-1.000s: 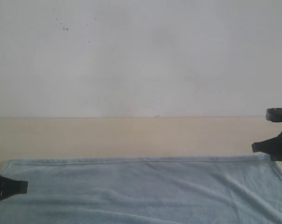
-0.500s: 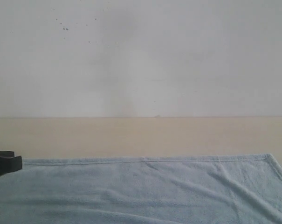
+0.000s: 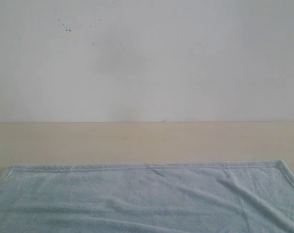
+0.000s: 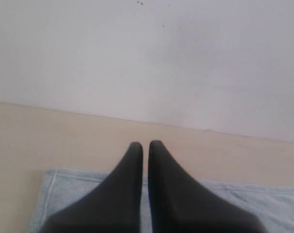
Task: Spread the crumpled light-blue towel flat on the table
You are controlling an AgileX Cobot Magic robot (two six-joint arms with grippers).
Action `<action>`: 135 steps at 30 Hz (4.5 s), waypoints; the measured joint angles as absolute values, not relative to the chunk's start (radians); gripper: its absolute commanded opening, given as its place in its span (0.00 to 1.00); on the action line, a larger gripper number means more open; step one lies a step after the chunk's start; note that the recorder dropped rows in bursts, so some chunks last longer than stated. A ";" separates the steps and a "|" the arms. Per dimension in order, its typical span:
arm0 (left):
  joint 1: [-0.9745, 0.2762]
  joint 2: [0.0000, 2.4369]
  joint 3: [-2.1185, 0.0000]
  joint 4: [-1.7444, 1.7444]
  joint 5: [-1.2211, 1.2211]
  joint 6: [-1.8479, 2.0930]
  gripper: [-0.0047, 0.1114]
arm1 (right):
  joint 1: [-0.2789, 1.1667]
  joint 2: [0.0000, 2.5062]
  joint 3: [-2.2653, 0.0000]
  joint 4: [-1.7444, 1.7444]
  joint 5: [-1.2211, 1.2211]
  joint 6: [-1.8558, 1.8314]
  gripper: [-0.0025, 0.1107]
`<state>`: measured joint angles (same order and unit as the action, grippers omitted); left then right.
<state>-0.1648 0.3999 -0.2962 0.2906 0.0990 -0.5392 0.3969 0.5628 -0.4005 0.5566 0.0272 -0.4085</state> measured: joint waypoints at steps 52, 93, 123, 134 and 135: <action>-0.165 0.045 -0.294 0.291 0.255 -0.539 0.07 | 0.358 0.019 -0.014 0.450 0.043 -0.301 0.02; -0.165 0.045 -0.294 0.291 0.257 -0.539 0.07 | 0.291 0.017 -0.004 0.000 0.121 0.031 0.02; -0.165 0.011 -0.107 0.246 0.227 -0.537 0.07 | 0.291 0.017 -0.004 0.006 0.121 0.028 0.02; -0.165 0.003 -0.004 -0.013 0.188 -0.161 0.07 | 0.291 0.017 0.000 0.006 0.121 0.028 0.02; -0.165 0.003 -0.004 -0.023 0.186 -0.120 0.07 | 0.291 0.017 0.000 0.006 0.121 0.028 0.02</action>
<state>-0.1648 0.0034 -0.0037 -0.0227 0.1861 -0.1197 0.2909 0.0170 -0.0003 0.0055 0.1215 0.0284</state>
